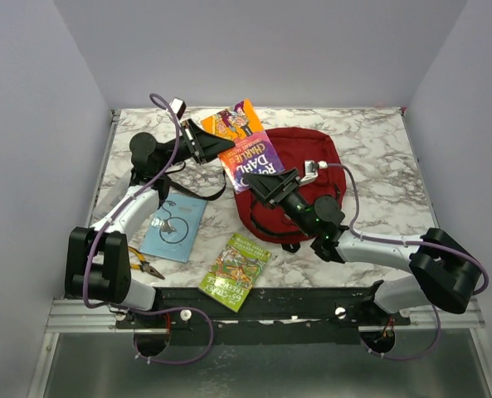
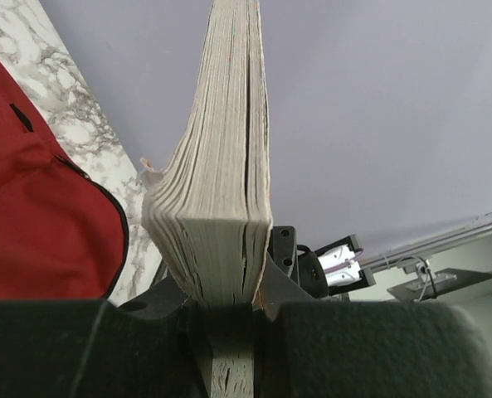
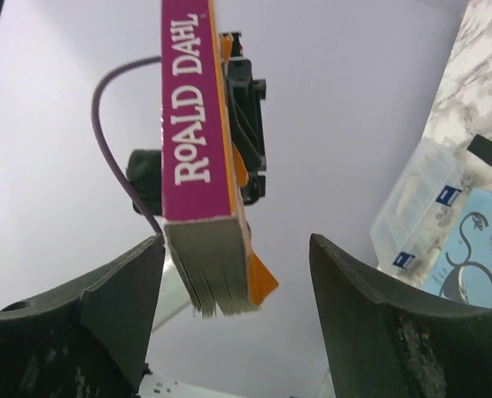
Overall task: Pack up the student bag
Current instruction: Pick up the book from the center of the board, then place the book in the student bag.
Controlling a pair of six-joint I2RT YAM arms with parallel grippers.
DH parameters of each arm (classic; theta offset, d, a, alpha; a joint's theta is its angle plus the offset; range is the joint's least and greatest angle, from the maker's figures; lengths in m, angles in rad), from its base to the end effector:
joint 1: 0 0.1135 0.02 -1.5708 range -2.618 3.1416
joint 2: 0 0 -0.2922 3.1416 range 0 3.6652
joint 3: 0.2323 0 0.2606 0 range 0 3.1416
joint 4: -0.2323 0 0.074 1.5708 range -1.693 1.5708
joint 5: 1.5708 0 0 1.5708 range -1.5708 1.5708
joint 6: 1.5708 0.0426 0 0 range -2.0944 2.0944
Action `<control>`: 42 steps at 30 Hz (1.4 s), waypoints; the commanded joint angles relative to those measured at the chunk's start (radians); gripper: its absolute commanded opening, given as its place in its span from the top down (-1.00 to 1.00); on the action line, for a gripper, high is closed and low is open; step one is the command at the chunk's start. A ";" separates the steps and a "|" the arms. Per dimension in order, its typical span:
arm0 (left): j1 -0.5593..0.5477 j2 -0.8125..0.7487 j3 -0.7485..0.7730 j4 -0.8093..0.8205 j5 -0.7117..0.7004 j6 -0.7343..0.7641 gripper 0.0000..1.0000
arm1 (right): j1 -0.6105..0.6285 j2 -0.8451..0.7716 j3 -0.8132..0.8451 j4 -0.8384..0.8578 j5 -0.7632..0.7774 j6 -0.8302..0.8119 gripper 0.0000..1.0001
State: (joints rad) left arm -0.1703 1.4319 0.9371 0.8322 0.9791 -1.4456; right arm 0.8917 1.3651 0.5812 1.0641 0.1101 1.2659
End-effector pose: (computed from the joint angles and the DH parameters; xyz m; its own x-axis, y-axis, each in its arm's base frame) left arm 0.3128 -0.0897 0.3676 -0.8189 -0.4207 -0.3904 0.4319 -0.0036 -0.9019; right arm 0.1883 0.2259 0.2951 -0.6223 0.7385 -0.2595 -0.3780 0.0068 0.9258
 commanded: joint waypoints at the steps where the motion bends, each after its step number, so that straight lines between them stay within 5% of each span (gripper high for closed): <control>1: 0.012 -0.002 -0.038 0.160 -0.070 -0.093 1.00 | 0.036 0.033 0.056 0.069 0.175 0.033 -0.46; 6: 0.010 -0.015 -0.084 0.160 -0.119 -0.096 1.00 | 0.052 0.055 0.112 -0.018 0.232 0.057 -0.14; 10: 0.009 -0.016 -0.098 0.153 -0.138 -0.085 1.00 | 0.060 0.081 0.150 -0.034 0.226 0.088 0.38; 13: 0.009 -0.006 -0.095 0.128 -0.135 -0.068 0.93 | 0.061 0.086 0.181 -0.080 0.227 0.077 0.97; 18: 0.003 -0.060 -0.043 -0.177 -0.149 0.131 0.01 | 0.043 -0.045 0.246 -0.413 0.415 -0.047 0.99; 22: -0.005 -0.115 0.046 -0.583 -0.256 0.372 -0.33 | -0.114 -0.135 0.351 -0.831 0.418 -0.099 0.99; 29: -0.080 -0.099 0.181 -0.894 -0.400 0.633 -0.51 | -0.387 -0.269 0.414 -1.298 0.452 -0.356 0.99; 36: -0.343 -0.032 0.250 -0.972 -0.473 0.878 -0.63 | -0.396 -0.473 0.357 -1.570 0.706 -0.536 0.99; 42: -0.575 0.127 0.339 -1.049 -0.524 1.086 -0.78 | -0.395 -0.643 0.338 -1.725 0.735 -0.552 0.99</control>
State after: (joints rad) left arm -0.6277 1.4590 1.2034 -0.1085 0.5430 -0.5777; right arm 0.4957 0.8082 0.9249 -0.5274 0.7536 0.7734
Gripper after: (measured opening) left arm 0.849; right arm 0.160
